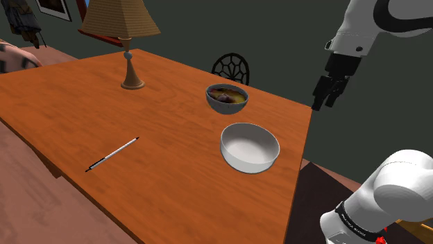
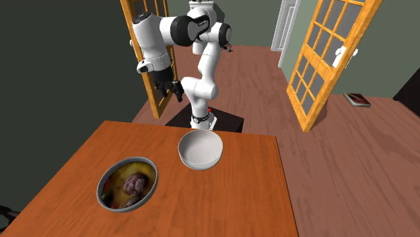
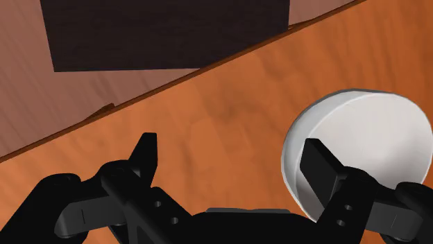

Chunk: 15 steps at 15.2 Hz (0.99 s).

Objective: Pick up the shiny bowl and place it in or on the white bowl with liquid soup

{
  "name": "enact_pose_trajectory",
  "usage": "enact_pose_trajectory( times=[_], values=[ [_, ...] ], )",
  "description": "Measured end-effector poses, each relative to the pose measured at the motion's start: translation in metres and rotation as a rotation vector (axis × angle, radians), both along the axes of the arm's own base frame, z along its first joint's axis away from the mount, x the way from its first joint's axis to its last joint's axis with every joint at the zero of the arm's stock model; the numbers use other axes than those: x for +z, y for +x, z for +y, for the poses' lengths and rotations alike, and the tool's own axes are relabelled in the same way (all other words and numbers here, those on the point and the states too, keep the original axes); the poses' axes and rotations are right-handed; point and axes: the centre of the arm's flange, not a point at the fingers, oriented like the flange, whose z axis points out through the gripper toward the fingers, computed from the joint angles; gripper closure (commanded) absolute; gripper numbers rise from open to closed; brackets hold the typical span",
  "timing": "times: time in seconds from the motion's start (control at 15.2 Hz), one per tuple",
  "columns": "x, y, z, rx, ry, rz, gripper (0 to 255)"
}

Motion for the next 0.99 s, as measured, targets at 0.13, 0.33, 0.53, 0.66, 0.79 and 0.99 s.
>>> enact_pose_trajectory(
  times=[0.13,0.33,0.53,0.66,0.79,0.99],
  values=[
    [-0.003,0.004,0.003,0.001,0.000,0.001,0],
    [-0.021,0.022,0.025,0.004,-0.002,0.007,0],
    [-0.047,0.045,0.047,0.007,-0.005,0.013,0],
    [-0.065,0.060,0.061,0.009,-0.006,0.017,0],
    [-0.080,0.074,0.080,0.012,-0.008,0.020,0],
    [-0.102,0.094,0.105,0.015,-0.010,0.026,0]
  ],
)
